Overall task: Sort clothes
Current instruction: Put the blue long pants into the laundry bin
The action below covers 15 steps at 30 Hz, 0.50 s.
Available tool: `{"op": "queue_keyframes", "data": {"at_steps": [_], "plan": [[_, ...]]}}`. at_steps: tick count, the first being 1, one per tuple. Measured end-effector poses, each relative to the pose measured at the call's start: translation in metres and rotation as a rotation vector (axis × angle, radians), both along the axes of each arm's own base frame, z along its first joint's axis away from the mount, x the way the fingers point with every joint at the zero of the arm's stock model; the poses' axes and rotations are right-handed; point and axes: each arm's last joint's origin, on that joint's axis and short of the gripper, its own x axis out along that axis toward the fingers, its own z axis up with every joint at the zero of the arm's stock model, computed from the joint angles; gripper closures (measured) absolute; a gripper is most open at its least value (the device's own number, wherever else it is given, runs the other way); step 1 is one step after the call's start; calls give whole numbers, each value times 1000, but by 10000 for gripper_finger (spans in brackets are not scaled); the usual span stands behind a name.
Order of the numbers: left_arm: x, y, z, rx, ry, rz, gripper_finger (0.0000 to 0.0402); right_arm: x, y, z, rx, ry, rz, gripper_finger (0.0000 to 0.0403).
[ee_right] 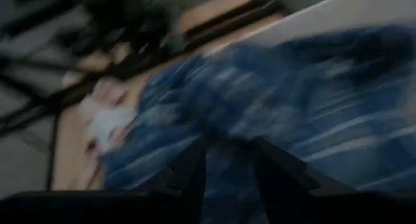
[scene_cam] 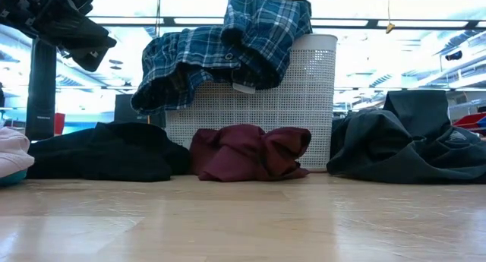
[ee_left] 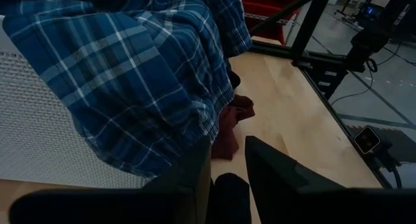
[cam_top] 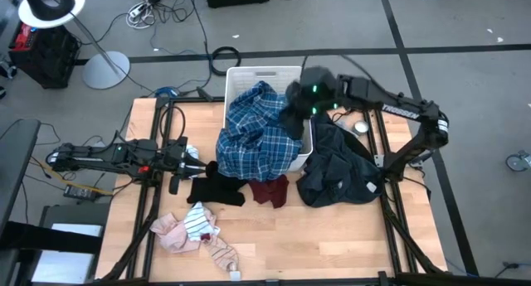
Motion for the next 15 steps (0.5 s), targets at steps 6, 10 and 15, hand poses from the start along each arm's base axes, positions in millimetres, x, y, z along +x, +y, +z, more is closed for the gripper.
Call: {"op": "queue_keyframes", "data": {"at_steps": [6,10,15], "plan": [[0,0,0,0,1,0,300,9,69,-2,-5,21,209,277],[0,0,0,0,0,0,300,7,112,-3,-62,38,231,278],[0,0,0,-1,0,0,300,-1,149,-25,-60,137,196,281]]}}
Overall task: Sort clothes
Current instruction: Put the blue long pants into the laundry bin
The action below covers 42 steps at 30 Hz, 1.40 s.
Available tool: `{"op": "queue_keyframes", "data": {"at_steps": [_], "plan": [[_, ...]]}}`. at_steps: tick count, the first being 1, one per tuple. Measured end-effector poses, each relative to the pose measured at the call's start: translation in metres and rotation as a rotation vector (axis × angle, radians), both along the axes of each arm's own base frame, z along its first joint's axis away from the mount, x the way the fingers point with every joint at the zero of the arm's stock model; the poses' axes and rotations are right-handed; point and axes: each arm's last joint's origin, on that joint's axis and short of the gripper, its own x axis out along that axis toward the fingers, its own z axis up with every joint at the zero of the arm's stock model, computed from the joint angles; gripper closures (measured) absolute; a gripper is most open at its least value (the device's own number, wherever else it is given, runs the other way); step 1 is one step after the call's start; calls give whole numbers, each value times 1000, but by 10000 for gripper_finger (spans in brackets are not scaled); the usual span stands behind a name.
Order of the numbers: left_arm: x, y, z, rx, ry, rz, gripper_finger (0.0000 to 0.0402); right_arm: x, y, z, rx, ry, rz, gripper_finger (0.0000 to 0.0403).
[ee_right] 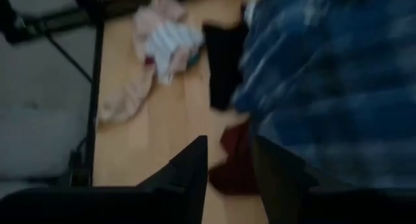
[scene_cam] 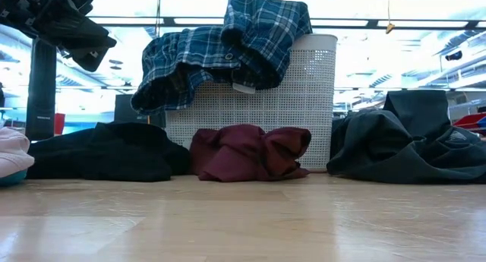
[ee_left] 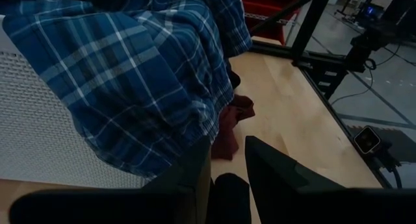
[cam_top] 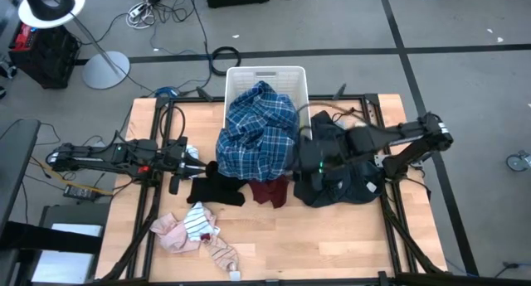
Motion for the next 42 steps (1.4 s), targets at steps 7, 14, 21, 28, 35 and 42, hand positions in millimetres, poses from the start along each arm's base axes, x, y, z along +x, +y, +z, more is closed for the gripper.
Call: {"op": "queue_keyframes", "data": {"at_steps": [7,14,21,28,35,42], "plan": [[0,0,0,-1,-1,0,300,-1,22,-45,49,78,-72,290],[0,0,0,-4,-1,1,300,9,29,-77,-41,-57,-42,294],[0,0,0,-8,-1,2,300,7,28,-106,-19,-32,-84,294],[0,0,0,-8,-1,2,300,-1,25,-138,10,19,-131,294],[0,0,0,-9,-1,2,300,-5,21,-168,-20,-68,-175,311],[0,0,0,-9,-2,2,300,13,31,-176,-114,-127,-116,394]]}}
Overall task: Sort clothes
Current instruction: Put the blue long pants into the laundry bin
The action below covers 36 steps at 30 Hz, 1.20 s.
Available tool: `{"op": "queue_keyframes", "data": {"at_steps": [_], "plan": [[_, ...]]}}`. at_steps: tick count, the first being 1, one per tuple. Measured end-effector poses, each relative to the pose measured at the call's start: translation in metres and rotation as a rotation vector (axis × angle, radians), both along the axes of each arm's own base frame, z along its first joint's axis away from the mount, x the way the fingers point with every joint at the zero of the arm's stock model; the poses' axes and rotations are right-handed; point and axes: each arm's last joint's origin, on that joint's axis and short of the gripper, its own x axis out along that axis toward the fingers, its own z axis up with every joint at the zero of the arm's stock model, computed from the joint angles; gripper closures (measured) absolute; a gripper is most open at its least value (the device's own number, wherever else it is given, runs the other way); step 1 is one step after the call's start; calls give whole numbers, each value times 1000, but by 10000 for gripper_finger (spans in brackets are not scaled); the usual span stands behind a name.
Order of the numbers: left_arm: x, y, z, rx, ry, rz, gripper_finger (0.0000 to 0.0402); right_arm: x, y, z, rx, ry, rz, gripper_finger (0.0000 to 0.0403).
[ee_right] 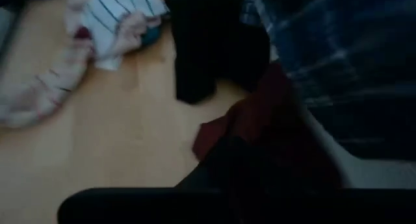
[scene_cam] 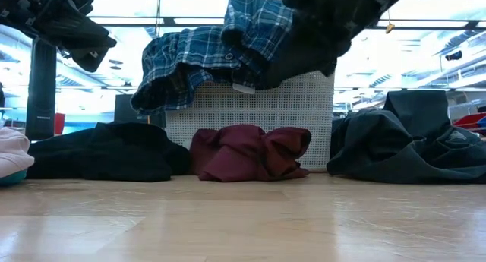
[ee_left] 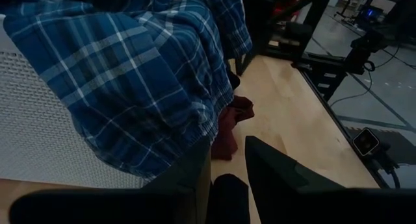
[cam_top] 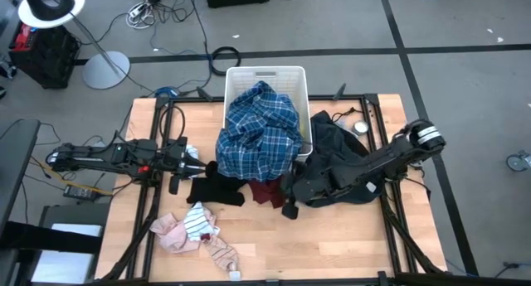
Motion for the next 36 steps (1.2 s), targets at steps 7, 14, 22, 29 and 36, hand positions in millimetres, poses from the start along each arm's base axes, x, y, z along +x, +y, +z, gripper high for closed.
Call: {"op": "queue_keyframes", "data": {"at_steps": [7,14,22,29,36], "plan": [[0,0,0,-1,2,0,300,42,29,-21,-251,75,64,400],[0,0,0,-15,3,4,300,88,29,-20,-458,99,29,401],[0,-1,0,-25,5,-21,300,118,29,5,-811,139,-31,402],[0,-1,0,-20,3,-22,300,121,28,54,-888,79,-46,402],[0,-1,0,-19,3,-23,300,129,10,88,-931,52,-65,403]]}}
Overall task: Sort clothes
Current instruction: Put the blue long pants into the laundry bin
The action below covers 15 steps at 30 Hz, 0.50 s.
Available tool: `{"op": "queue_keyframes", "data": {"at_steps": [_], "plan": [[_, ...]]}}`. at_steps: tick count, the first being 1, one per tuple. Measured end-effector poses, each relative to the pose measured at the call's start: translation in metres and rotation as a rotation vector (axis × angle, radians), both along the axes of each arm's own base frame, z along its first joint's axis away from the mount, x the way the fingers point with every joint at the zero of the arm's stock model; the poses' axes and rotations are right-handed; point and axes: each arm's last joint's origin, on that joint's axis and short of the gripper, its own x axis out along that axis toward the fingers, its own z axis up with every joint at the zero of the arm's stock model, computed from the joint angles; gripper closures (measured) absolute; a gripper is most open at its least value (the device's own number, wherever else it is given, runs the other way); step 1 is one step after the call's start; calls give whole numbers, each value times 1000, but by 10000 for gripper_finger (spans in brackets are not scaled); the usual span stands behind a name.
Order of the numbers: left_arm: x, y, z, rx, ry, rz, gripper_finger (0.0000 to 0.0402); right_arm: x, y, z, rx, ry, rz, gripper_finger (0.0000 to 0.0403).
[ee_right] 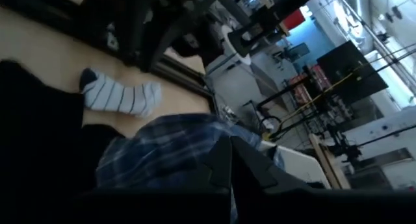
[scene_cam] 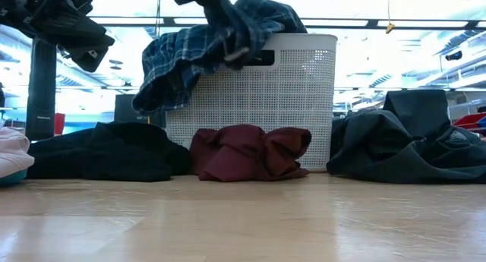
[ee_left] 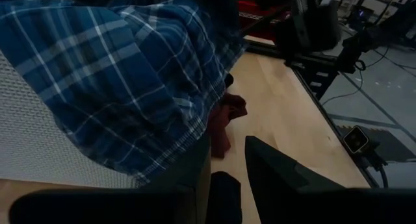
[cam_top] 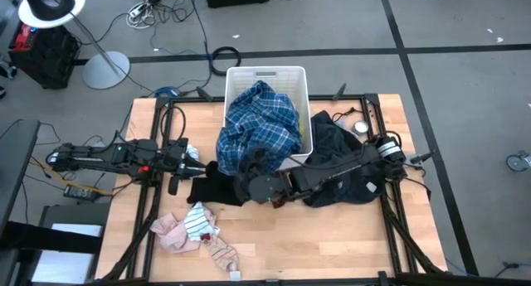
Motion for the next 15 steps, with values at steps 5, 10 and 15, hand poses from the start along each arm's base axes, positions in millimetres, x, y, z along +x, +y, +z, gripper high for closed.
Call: {"op": "queue_keyframes", "data": {"at_steps": [5,10,15], "plan": [[0,0,0,-1,0,-6,300,2,-10,-2,29,27,6,400],[0,0,0,6,0,-8,300,-3,-2,-7,10,99,32,377],[0,0,0,15,-1,-11,300,-7,10,-9,12,124,71,336]]}}
